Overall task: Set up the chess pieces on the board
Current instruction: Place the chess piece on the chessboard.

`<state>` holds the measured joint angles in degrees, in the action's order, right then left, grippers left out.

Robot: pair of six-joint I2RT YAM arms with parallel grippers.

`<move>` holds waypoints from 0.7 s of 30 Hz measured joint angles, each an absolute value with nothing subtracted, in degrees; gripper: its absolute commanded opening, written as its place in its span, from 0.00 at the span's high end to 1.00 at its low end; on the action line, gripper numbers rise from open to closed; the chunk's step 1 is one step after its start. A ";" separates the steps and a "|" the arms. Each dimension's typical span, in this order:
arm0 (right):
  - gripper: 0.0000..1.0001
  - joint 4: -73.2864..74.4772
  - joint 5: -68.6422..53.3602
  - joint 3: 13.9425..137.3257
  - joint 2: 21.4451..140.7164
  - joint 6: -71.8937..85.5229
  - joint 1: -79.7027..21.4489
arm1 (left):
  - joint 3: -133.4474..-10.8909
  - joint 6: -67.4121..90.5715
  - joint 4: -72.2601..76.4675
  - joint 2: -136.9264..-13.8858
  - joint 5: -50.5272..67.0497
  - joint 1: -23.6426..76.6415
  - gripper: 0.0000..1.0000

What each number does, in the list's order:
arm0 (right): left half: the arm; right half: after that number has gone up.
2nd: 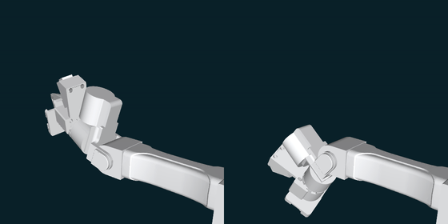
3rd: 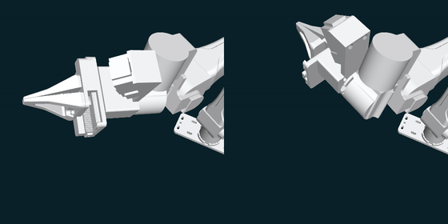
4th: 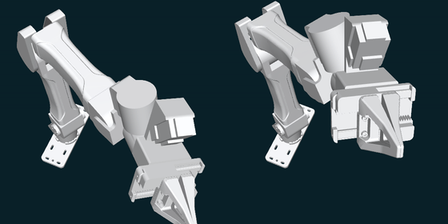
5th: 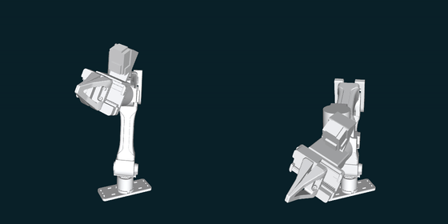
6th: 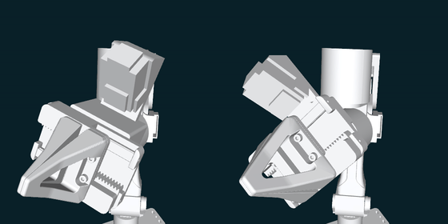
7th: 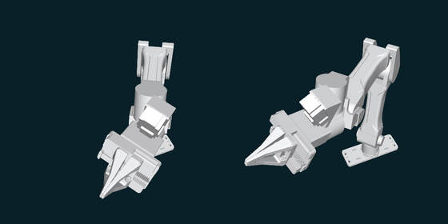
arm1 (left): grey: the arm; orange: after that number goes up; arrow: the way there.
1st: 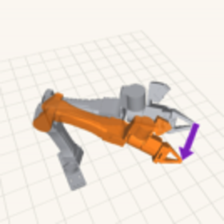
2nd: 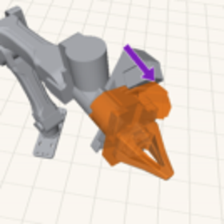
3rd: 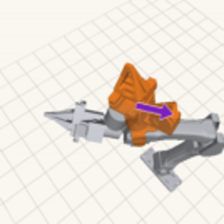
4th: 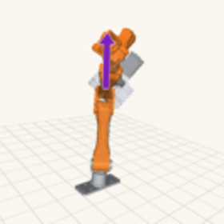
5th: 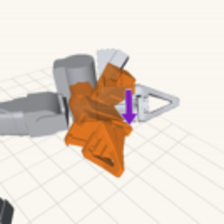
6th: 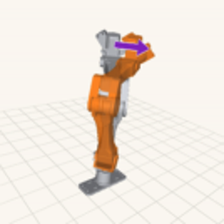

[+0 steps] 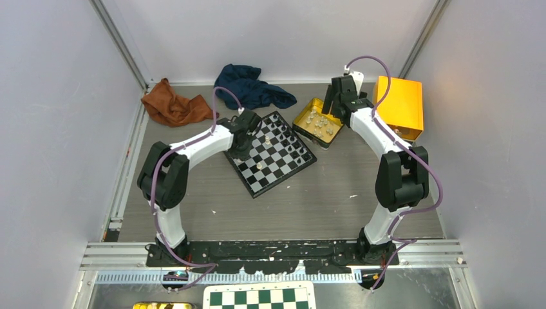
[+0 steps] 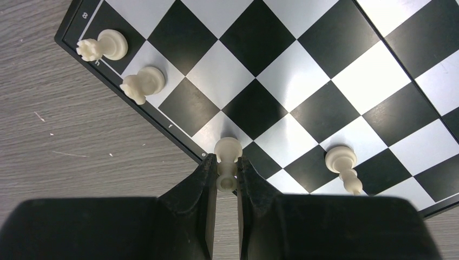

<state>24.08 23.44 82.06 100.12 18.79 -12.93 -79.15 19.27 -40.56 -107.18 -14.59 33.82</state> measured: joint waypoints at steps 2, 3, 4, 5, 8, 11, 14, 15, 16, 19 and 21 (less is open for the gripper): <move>0.14 24.10 23.44 82.06 100.12 18.81 -12.97 | -79.15 19.27 -40.47 -107.00 -14.61 33.63 0.89; 0.14 24.10 23.44 82.06 100.12 18.81 -12.99 | -79.15 19.25 -40.49 -106.94 -14.61 33.54 0.89; 0.14 24.10 23.44 82.06 100.12 18.81 -13.02 | -79.15 19.27 -40.47 -106.89 -14.61 33.45 0.89; 0.14 24.10 23.44 82.06 100.12 18.79 -13.02 | -79.13 19.25 -40.47 -106.83 -14.61 33.34 0.89; 0.14 24.10 23.46 82.06 100.12 18.81 -13.02 | -79.13 19.27 -40.45 -106.74 -14.61 33.23 0.90; 0.14 24.10 23.44 82.06 100.12 18.81 -13.02 | -79.13 19.25 -40.45 -106.69 -14.61 33.17 0.90; 0.14 24.10 23.46 82.06 100.12 18.81 -13.02 | -79.13 19.27 -40.42 -106.67 -14.61 33.06 0.90; 0.14 24.12 23.44 82.06 100.12 18.81 -13.04 | -79.07 19.25 -40.36 -106.67 -14.61 33.04 0.90; 0.14 24.12 23.46 82.06 100.12 18.81 -13.04 | -78.98 19.25 -40.34 -106.67 -14.59 32.97 0.90; 0.14 24.14 23.46 82.06 100.12 18.81 -13.06 | -78.70 19.25 -40.14 -106.67 -14.61 32.86 0.90; 0.14 24.14 23.46 82.06 100.12 18.81 -13.06 | -78.56 19.25 -40.05 -106.67 -14.59 32.86 0.90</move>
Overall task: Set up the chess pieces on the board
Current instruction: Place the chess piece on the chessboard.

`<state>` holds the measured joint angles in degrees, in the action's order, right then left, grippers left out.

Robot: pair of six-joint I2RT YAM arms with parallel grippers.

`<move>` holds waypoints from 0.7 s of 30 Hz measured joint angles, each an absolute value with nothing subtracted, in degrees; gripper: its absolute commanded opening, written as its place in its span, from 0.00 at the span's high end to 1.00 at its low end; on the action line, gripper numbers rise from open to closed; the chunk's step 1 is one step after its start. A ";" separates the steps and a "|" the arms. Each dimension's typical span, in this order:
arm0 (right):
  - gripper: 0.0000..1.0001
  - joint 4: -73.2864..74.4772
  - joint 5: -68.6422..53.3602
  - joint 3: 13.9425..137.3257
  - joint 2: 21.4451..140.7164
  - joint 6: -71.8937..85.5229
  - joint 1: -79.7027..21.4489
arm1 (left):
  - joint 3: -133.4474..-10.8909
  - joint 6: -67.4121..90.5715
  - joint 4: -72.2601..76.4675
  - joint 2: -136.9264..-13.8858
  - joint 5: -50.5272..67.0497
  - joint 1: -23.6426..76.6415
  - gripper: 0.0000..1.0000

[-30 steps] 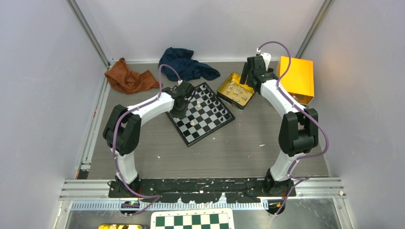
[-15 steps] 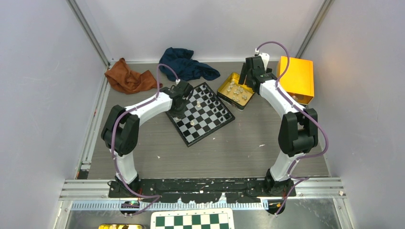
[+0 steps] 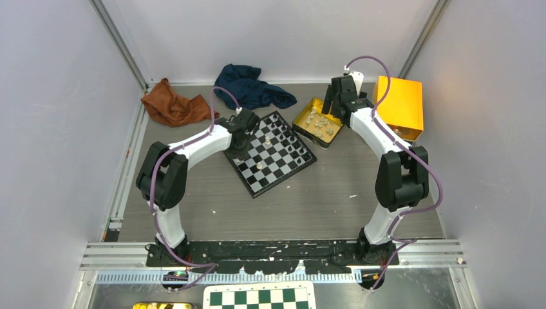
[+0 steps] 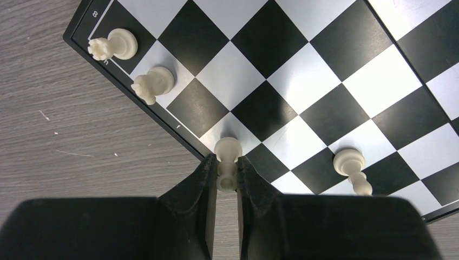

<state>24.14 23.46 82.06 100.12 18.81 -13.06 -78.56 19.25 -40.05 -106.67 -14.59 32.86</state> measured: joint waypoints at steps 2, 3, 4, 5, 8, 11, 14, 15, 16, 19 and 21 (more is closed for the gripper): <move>0.14 24.16 23.46 82.06 100.12 18.79 -13.06 | -78.52 19.25 -40.05 -106.67 -14.59 32.84 0.90; 0.14 24.23 23.46 82.06 100.12 18.79 -13.06 | -78.52 19.25 -40.03 -106.67 -14.57 32.84 0.90; 0.14 24.29 23.46 82.06 100.12 18.79 -13.06 | -78.50 19.25 -40.03 -106.67 -14.59 32.82 0.90; 0.14 24.34 23.46 82.06 100.12 18.79 -13.06 | -78.50 19.25 -40.03 -106.67 -14.57 32.82 0.90; 0.14 24.51 23.46 82.06 100.12 18.79 -13.06 | -78.52 19.25 -39.92 -106.67 -14.57 32.73 0.90; 0.14 24.51 23.49 82.06 100.12 18.76 -13.06 | -78.50 19.25 -39.81 -106.67 -14.52 32.58 0.90; 0.14 24.53 23.49 82.06 100.12 18.76 -13.06 | -78.52 19.25 -39.70 -106.67 -14.52 32.49 0.90; 0.14 24.53 23.49 82.06 100.12 18.76 -13.06 | -78.52 19.25 -39.64 -106.67 -14.52 32.49 0.90; 0.14 24.53 23.49 82.06 100.12 18.76 -13.06 | -78.50 19.25 -39.62 -106.67 -14.52 32.49 0.90; 0.14 24.56 23.49 82.06 100.12 18.76 -13.06 | -78.50 19.27 -39.62 -106.67 -14.48 32.49 0.90; 0.14 24.56 23.49 82.06 100.12 18.76 -13.06 | -78.50 19.25 -39.57 -106.67 -14.48 32.47 0.90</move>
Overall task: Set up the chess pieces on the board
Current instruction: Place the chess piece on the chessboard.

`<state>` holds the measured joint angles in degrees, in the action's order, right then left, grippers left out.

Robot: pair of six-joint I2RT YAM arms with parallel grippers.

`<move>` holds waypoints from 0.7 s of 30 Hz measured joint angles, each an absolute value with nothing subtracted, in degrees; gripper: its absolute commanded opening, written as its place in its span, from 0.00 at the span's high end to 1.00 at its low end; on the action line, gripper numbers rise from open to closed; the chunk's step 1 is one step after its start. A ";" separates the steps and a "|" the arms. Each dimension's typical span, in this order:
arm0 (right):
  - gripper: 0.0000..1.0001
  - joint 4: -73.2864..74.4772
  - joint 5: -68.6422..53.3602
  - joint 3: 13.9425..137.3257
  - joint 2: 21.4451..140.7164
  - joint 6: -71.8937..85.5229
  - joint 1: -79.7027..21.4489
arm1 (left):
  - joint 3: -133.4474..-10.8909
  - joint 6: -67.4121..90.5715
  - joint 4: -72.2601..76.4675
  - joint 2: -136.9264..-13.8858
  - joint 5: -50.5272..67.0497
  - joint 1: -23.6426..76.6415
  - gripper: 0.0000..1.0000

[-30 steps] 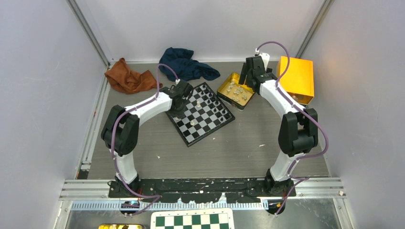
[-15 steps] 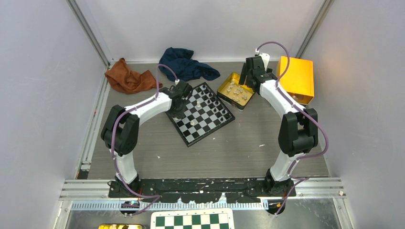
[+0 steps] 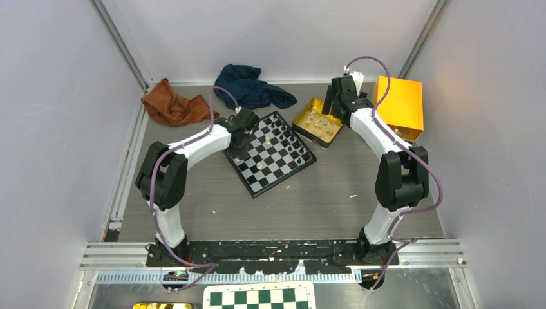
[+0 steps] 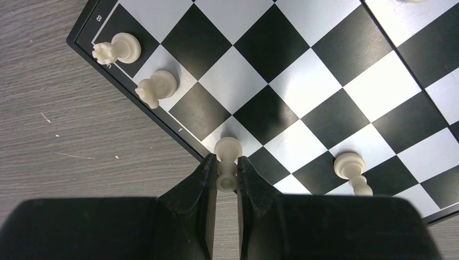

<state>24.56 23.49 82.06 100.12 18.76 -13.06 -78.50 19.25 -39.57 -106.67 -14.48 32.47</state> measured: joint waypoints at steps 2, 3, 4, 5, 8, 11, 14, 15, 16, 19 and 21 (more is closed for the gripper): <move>0.14 24.58 23.49 82.08 100.12 18.76 -13.06 | -78.50 19.25 -39.53 -106.67 -14.41 32.45 0.90; 0.14 24.58 23.49 82.08 100.12 18.76 -13.06 | -78.50 19.25 -39.51 -106.67 -14.37 32.45 0.90; 0.14 24.58 23.49 82.08 100.12 18.76 -13.06 | -78.50 19.25 -39.46 -106.67 -14.37 32.45 0.90; 0.14 24.58 23.49 82.08 100.12 18.76 -13.06 | -78.50 19.25 -39.44 -106.67 -14.37 32.42 0.90; 0.14 24.60 23.49 82.08 100.12 18.76 -13.06 | -78.50 19.27 -39.44 -106.67 -14.35 32.36 0.89; 0.14 24.73 23.49 82.08 100.12 18.76 -13.06 | -78.50 19.25 -39.44 -106.67 -14.35 32.25 0.89; 0.14 24.93 23.49 82.08 100.12 18.76 -13.06 | -78.50 19.25 -39.44 -106.67 -14.35 32.21 0.85; 0.14 24.95 23.49 82.08 100.12 18.76 -13.06 | -78.50 19.25 -39.42 -106.67 -14.35 32.21 0.85; 0.14 24.95 23.49 82.08 100.12 18.76 -13.06 | -78.52 19.25 -39.42 -106.67 -14.35 32.21 0.85; 0.14 24.95 23.49 82.08 100.12 18.76 -13.06 | -78.50 19.25 -39.42 -106.67 -14.35 32.21 0.84; 0.14 24.95 23.49 82.08 100.12 18.76 -13.06 | -78.50 19.25 -39.42 -106.67 -14.33 32.21 0.84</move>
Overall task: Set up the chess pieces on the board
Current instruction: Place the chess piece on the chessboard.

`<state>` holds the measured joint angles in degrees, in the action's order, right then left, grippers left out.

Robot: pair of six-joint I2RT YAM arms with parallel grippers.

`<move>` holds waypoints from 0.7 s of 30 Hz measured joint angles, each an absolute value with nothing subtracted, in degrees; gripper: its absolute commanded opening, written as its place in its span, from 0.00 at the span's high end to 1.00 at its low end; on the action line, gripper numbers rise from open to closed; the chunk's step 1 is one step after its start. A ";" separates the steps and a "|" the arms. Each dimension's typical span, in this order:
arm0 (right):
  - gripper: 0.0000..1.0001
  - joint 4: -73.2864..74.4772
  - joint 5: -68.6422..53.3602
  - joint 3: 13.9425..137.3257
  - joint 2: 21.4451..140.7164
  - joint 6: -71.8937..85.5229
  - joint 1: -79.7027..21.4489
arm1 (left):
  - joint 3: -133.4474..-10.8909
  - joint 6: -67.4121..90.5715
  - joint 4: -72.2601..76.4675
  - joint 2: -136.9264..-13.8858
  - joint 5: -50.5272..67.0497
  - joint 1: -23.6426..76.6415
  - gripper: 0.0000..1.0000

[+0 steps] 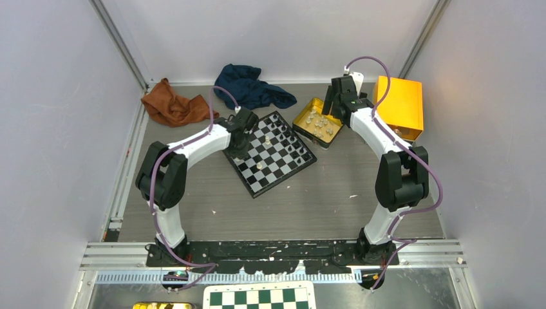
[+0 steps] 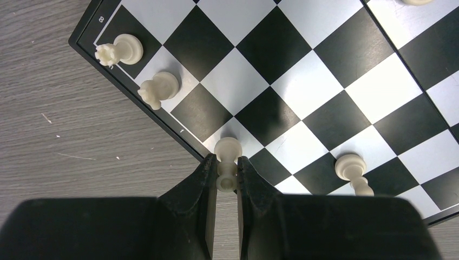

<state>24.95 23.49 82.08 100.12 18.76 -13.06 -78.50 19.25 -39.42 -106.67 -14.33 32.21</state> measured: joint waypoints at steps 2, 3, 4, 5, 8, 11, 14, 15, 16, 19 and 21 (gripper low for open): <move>0.14 24.95 23.49 82.08 100.12 18.76 -13.06 | -78.50 19.25 -39.42 -106.67 -14.33 32.18 0.84; 0.14 24.95 23.49 82.08 100.12 18.76 -13.06 | -78.50 19.25 -39.42 -106.67 -14.33 32.16 0.83; 0.14 24.95 23.49 82.08 100.12 18.76 -13.06 | -78.52 19.25 -39.42 -106.67 -14.33 32.16 0.81; 0.14 24.95 23.49 82.08 100.12 18.76 -13.06 | -78.50 19.25 -39.42 -106.67 -14.33 32.14 0.80; 0.14 24.95 23.49 82.08 100.12 18.76 -13.06 | -78.50 19.27 -39.42 -106.67 -14.33 32.12 0.77; 0.14 24.95 23.49 82.08 100.12 18.76 -13.06 | -78.50 19.29 -39.40 -106.67 -14.31 32.12 0.76; 0.14 24.97 23.49 82.08 100.12 18.76 -13.06 | -78.50 19.31 -39.38 -106.67 -14.28 32.12 0.76; 0.14 24.97 23.49 82.08 100.12 18.76 -13.06 | -78.50 19.31 -39.38 -106.67 -14.24 32.12 0.76; 0.14 24.97 23.49 82.08 100.12 18.76 -13.06 | -78.50 19.31 -39.35 -106.67 -14.15 32.12 0.76; 0.14 24.97 23.49 82.08 100.12 18.76 -13.06 | -78.48 19.33 -39.27 -106.67 -13.93 32.12 0.76; 0.14 24.99 23.49 82.08 100.12 18.76 -13.06 | -78.43 19.33 -39.22 -106.67 -13.93 32.12 0.76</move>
<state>24.99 23.49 82.08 100.12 18.76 -13.06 -78.43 19.33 -39.22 -106.67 -13.93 32.12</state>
